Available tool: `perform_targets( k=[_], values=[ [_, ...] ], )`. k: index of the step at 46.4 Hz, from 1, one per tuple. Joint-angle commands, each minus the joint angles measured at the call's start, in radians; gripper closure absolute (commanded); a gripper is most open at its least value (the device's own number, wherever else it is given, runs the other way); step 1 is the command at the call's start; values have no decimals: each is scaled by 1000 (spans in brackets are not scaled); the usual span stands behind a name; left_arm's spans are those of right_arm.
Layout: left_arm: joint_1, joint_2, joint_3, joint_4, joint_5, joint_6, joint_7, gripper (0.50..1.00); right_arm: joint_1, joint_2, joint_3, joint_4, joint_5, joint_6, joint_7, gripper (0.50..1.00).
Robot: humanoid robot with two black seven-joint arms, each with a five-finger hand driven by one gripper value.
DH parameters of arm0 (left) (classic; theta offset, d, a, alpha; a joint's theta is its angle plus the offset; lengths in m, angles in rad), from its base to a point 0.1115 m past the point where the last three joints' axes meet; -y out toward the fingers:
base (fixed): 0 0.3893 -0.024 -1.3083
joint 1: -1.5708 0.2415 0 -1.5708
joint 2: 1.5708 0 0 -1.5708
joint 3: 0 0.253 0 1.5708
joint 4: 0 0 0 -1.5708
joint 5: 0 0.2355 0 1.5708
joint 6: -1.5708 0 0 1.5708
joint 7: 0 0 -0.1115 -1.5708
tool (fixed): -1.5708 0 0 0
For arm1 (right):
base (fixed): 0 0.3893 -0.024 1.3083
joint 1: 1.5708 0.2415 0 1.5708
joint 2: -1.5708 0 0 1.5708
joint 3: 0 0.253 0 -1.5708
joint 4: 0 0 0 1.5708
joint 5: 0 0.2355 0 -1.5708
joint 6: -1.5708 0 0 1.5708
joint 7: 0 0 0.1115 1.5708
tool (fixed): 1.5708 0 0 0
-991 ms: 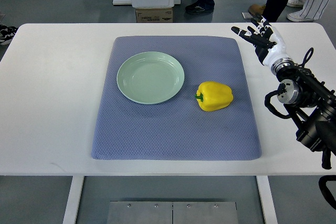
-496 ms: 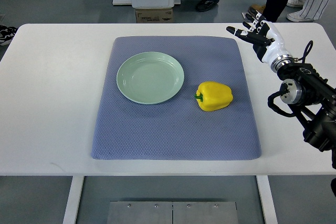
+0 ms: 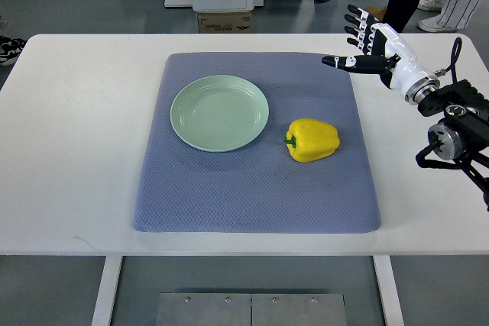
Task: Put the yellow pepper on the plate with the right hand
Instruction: 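Reach the right hand down toward the yellow pepper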
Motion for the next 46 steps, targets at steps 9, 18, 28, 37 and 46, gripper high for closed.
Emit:
perform_targets(
  k=[9, 18, 28, 37, 46],
  values=[
    [0, 0, 0, 0, 0, 0, 0, 500, 9, -60, -122, 78, -106, 26, 59, 502],
    [0, 0, 0, 0, 0, 0, 0, 500, 20, -103, -185, 142, -161, 52, 80, 505],
    [0, 0, 0, 0, 0, 0, 0, 500, 32, -114, -247, 164, -218, 52, 100, 507],
    [0, 0, 0, 0, 0, 0, 0, 500, 35, -112, -286, 161, -249, 49, 102, 507],
    [0, 0, 0, 0, 0, 0, 0, 500, 30, -106, -303, 132, -279, 40, 102, 511]
  ],
)
